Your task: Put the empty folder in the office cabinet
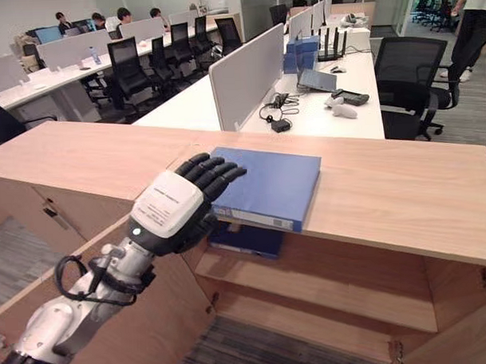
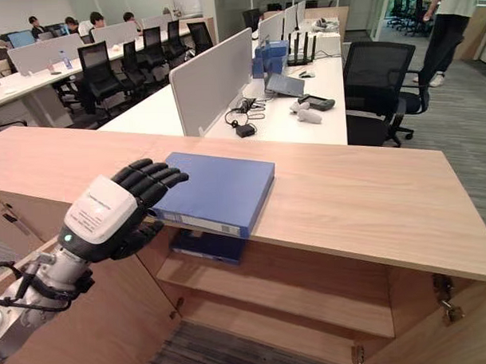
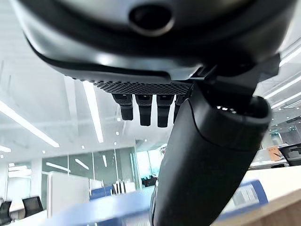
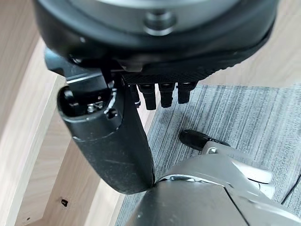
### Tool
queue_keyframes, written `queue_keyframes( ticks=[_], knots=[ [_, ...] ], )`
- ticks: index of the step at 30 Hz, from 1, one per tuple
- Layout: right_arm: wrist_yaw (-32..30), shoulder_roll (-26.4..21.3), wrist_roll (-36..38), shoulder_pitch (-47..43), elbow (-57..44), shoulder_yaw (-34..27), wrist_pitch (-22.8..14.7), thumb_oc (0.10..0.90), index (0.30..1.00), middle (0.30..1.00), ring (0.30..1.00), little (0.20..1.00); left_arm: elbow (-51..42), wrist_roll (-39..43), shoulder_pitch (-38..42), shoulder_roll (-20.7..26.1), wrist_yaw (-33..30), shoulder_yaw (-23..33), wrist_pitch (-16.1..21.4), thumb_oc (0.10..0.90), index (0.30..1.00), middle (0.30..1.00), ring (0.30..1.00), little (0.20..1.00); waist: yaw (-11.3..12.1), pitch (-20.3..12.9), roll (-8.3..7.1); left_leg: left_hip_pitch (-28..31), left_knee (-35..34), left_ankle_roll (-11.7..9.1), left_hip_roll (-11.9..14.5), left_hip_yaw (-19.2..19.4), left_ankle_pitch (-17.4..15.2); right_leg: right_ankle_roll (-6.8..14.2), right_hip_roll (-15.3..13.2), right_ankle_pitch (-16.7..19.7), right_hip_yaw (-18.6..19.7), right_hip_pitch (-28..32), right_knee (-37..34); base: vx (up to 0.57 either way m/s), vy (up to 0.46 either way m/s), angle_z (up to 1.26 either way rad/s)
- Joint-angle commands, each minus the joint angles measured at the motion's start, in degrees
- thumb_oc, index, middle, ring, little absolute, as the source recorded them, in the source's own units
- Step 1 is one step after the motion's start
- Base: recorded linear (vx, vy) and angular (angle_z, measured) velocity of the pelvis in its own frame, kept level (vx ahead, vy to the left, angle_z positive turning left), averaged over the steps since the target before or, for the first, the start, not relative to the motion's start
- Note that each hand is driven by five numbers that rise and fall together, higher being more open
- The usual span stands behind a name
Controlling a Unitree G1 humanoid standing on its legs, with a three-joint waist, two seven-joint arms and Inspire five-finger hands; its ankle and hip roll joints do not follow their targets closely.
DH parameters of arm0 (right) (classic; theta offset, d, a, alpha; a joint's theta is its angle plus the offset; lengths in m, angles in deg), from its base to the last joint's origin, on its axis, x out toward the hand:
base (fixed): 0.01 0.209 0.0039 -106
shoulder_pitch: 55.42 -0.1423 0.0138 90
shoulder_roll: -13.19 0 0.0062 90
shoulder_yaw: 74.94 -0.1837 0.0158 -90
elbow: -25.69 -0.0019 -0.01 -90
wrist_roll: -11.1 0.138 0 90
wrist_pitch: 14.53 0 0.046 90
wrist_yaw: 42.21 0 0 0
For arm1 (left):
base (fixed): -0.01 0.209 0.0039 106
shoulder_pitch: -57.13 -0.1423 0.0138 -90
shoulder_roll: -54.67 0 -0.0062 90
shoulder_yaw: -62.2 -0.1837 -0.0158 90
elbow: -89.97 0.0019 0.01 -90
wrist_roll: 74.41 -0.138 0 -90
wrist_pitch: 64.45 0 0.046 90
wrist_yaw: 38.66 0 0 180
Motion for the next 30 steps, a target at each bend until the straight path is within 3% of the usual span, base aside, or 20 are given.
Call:
queue_keyframes(
  ticks=[1,7,14,21,30],
  knots=[
    [0.22,1.03,0.08,-2.38,1.14,1.15,-0.75,0.8,0.9,0.9,0.9,0.9,-2.23,4.52,7.76,-0.31,-1.23,4.62,-1.32,0.8,0.9,0.9,0.9,0.9,-0.2,1.58,-2.13,0.7,-0.04,-0.66,-1.32,1.0,-0.8,-1.27,3.84,-10.87,1.74,5.57,0.54,0.06,0.007,-0.07],
    [-0.15,1.45,-0.01,-1.92,1.71,0.12,0.04,0.8,0.9,0.9,0.9,0.9,1.89,7.79,7.64,-6.13,1.35,1.55,-1.84,0.8,0.9,0.9,0.9,0.9,-1.87,1.6,-2.47,1.87,-0.04,-0.52,-1.09,2.51,-1.54,-1.42,3.8,-10.67,3.57,5.31,0.54,0.04,0.011,-0.16],
    [0.06,1.89,3.24,-1.21,3.0,-1.81,0.45,0.8,0.9,0.9,0.9,0.9,5.42,7.34,12.7,-8.26,1.46,-2.74,-2.58,0.8,0.9,0.9,0.9,0.9,-3.93,1.15,-2.61,2.49,0.05,-0.53,-1.04,3.5,-1.72,-1.68,3.73,-10.34,4.69,5.17,0.54,0.03,0.0,-0.07],
    [0.64,2.19,5.64,-0.92,4.51,-3.01,0.81,0.8,0.9,0.9,0.9,0.9,6.6,3.72,16.99,-6.49,2.26,-6.39,-2.81,0.8,0.9,0.9,0.9,0.9,-5.23,0.5,-2.32,3.32,-0.04,-0.61,-0.81,4.83,-2.03,-1.86,4.22,-10.39,5.94,5.09,0.54,0.03,-0.012,-0.14],
    [0.81,2.5,6.3,-0.96,4.79,-3.0,1.02,0.8,0.9,0.9,0.9,0.9,8.72,3.47,19.49,-7.58,2.66,-9.24,-3.1,0.8,0.9,0.9,0.9,0.9,-5.98,0.3,-2.71,3.64,0.01,-0.53,-0.8,5.46,-2.17,-2.16,4.49,-10.49,6.09,5.19,0.54,0.0,0.0,0.0]
  ],
)
